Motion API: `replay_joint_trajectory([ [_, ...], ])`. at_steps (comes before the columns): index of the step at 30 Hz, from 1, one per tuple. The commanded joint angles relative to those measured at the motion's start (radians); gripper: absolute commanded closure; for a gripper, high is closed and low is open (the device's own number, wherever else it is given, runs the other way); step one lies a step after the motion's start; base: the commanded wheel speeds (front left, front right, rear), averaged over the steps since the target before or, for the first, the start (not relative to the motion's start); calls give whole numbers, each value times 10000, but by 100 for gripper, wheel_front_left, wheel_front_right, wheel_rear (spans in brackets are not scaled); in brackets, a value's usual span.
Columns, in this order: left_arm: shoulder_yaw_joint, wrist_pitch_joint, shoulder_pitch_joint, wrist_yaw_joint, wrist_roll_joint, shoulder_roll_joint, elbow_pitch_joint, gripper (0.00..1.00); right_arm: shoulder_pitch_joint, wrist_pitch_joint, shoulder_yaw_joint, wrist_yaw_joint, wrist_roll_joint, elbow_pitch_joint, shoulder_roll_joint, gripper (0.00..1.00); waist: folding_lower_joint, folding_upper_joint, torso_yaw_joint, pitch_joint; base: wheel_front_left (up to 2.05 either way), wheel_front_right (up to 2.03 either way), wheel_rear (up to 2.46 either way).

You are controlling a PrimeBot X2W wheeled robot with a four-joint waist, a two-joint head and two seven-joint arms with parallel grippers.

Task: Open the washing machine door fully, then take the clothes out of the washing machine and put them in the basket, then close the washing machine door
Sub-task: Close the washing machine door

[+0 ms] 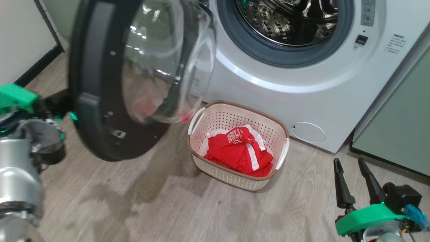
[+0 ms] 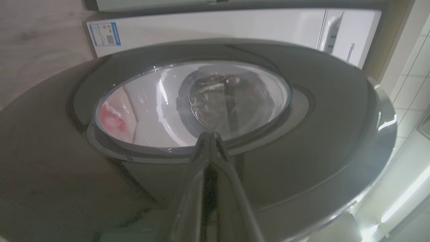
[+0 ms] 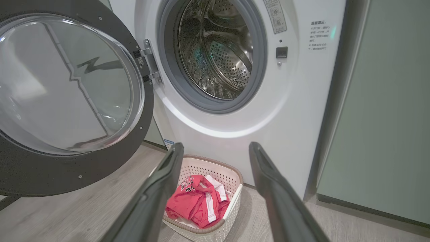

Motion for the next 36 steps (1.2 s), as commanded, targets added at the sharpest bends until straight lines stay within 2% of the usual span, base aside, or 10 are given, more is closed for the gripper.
replay_joint_trajectory([
  [1,-59,279,-100,-92,17,173,-444,100,-78,-63,201,65,-76,-257,-71,0,0,0,45,-40,0,0,0],
  [11,-751,2146,789,-192,-262,-1394,-2132,100,-75,-63,185,65,-70,-259,-128,0,0,0,-116,-71,0,0,0],
  [16,-1357,2753,1497,66,-623,-1711,-3409,100,-70,-63,96,65,-92,-237,-189,0,0,0,-558,-57,0,0,0],
  [18,-1916,2854,1734,190,-1225,-1724,-3737,100,-102,-63,81,65,-96,-230,-213,0,0,0,-826,-27,0,0,0],
  [20,-2980,2337,2072,427,-2235,-1728,-4164,100,-143,-63,89,65,-102,-221,-232,0,0,0,-1270,-2,0,0,0],
  [21,-2980,2337,2072,427,-2235,-1728,-4164,100,-143,-63,89,65,-102,-221,-232,0,0,0,-1270,-2,0,0,0],
  [28,-5388,381,2773,956,-4299,-1731,-5226,100,-193,-63,104,65,-84,-197,-271,0,0,0,-2521,127,0,0,0],
  [32,-6350,-759,2976,1113,-4810,-1731,-5704,100,-201,-63,107,65,-81,-200,-295,0,0,0,-3261,248,0,0,0],
  [36,-6716,-1690,2874,1119,-5040,-1731,-5770,100,-305,-63,127,65,-68,-227,-329,0,0,0,-4033,468,0,0,0],
])
